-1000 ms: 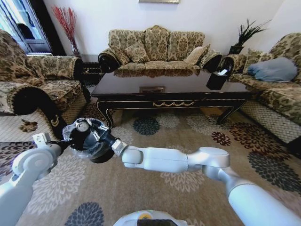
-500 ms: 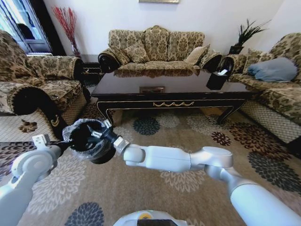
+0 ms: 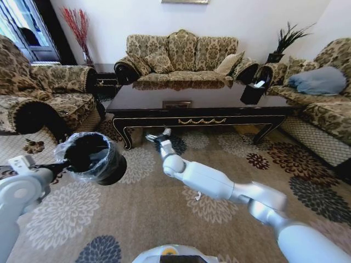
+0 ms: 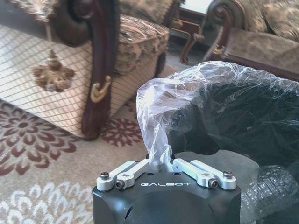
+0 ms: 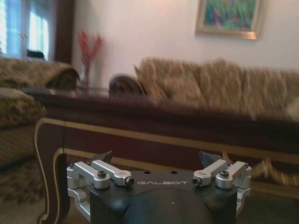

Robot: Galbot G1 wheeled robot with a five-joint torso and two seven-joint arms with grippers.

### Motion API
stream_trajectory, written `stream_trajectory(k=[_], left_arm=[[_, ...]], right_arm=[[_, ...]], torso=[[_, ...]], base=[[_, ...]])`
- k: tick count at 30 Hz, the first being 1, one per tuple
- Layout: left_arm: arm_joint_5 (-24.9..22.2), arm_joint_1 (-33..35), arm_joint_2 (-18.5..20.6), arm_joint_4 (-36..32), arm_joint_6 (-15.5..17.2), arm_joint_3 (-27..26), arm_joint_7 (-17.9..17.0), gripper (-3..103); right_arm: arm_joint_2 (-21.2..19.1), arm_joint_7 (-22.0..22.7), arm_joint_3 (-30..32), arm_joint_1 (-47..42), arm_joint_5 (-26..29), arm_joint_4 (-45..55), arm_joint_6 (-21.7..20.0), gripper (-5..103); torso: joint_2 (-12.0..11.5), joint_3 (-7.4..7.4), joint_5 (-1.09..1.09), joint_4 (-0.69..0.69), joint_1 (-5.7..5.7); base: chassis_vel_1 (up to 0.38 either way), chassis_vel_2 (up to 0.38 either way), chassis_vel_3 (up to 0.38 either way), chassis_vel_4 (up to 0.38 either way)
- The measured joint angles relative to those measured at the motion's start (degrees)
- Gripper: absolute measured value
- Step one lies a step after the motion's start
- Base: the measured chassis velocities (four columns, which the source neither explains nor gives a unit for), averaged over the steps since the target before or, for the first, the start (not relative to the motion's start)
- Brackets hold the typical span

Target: Move to the front of the table and pick up the trash from the floor, then place it into the trash bin.

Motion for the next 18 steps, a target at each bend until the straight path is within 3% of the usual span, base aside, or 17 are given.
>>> stream_trajectory(k=[6, 12, 18], left_arm=[[-1.9, -0.2, 0.0, 0.8, -0.3, -2.4, -0.5, 2], [-7.6, -0.7, 4.1, 3.9, -0.5, -7.3, -2.5, 2], [-8.7, -0.1, 5.1, 5.6, -0.6, -9.3, -2.7, 2]], right_arm=[[0.4, 0.0, 0.6, -3.8, 1.6, -2.6, 0.0, 100], [1.7, -1.6, 0.7, -8.6, -2.0, -6.1, -2.7, 100], [3.5, -1.8, 1.3, -11.9, -4.5, -9.0, -3.8, 100]], torso=[[0.0, 0.0, -0.03, -0.01, 0.0], [0.0, -0.01, -0.01, 0.0, 0.0], [0.0, 0.0, -0.02, -0.01, -0.01]], base=[[0.0, 0.0, 0.0, 0.0], [0.0, 0.0, 0.0, 0.0], [0.0, 0.0, 0.0, 0.0]])
